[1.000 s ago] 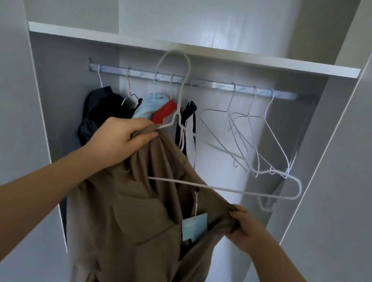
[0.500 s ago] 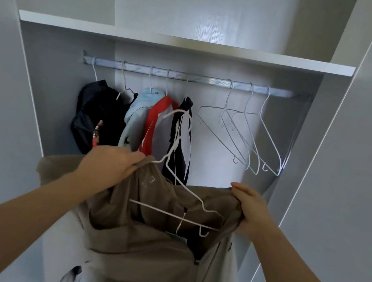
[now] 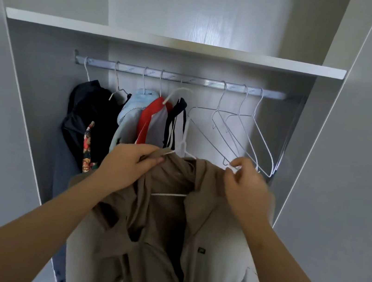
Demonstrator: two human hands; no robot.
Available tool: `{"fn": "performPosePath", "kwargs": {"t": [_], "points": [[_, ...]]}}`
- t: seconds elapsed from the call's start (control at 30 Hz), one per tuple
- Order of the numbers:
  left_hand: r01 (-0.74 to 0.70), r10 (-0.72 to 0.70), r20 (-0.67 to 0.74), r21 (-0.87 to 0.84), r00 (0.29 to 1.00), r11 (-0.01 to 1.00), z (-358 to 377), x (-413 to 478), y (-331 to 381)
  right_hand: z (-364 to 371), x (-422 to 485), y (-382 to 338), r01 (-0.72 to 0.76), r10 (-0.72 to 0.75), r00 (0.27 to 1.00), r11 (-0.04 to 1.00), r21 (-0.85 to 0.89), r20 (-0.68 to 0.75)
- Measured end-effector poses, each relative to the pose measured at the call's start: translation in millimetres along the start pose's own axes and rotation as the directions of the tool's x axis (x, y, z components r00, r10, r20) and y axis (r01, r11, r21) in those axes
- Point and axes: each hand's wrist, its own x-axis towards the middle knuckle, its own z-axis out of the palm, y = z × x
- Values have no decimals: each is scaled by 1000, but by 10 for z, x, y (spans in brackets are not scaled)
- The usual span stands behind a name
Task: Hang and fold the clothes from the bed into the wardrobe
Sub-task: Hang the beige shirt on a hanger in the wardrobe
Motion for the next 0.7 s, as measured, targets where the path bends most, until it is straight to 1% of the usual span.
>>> {"fn": "performPosePath", "kwargs": {"t": [0.03,0.07,0.1,0.13,0.17,0.2,0.23,0.27,0.33,0.37,0.4,0.47,0.5,0.53,0.57,0.6,0.63,0.7], "points": [[-25,25,17,-29,1000,999,-19,13,31,-16,9,36,6,-16,996,994,-107,-90],[-39,40,30,-56,999,998,-33,25,63,-31,28,72,1,-17,997,980,-201,-76],[-48,51,39,-80,998,996,-48,35,91,-49,53,99,2,-1,1000,964,-266,4],[-55,60,53,-100,997,994,-59,48,118,-61,68,105,16,14,994,964,-266,110],[-57,67,83,-118,994,991,-57,58,141,-53,70,123,16,32,977,975,-221,213],[-56,74,128,-140,989,989,-54,65,167,-39,61,137,1,39,962,989,-148,270],[-32,64,197,-166,978,986,-54,71,191,-21,55,156,-15,38,961,996,-87,274],[14,43,288,-192,957,981,-62,80,219,-12,47,167,-26,35,969,999,-41,243],[85,19,477,-195,879,977,-119,109,269,33,17,226,-76,65,978,996,48,199],[113,13,550,-195,835,974,-158,122,285,53,3,248,-108,87,977,989,99,193],[167,-15,611,-191,792,967,-194,128,295,63,-1,277,-139,110,975,980,143,191],[331,-162,662,-138,732,933,-234,130,255,69,1,313,-188,153,972,962,196,179],[385,-256,634,-72,729,920,-224,127,188,69,4,330,-204,171,971,958,202,169],[395,-355,563,56,746,917,-215,116,106,70,2,335,-216,186,970,955,202,159],[378,-439,457,223,774,898,-204,107,6,79,2,347,-234,205,967,950,206,153],[383,-499,343,355,795,853,-209,99,-96,86,2,358,-255,227,962,944,210,149],[422,-544,255,406,800,811,-213,89,-192,97,3,373,-277,249,958,936,219,144],[538,-625,198,359,755,763,-214,81,-332,126,0,396,-301,278,952,924,235,129]]}}
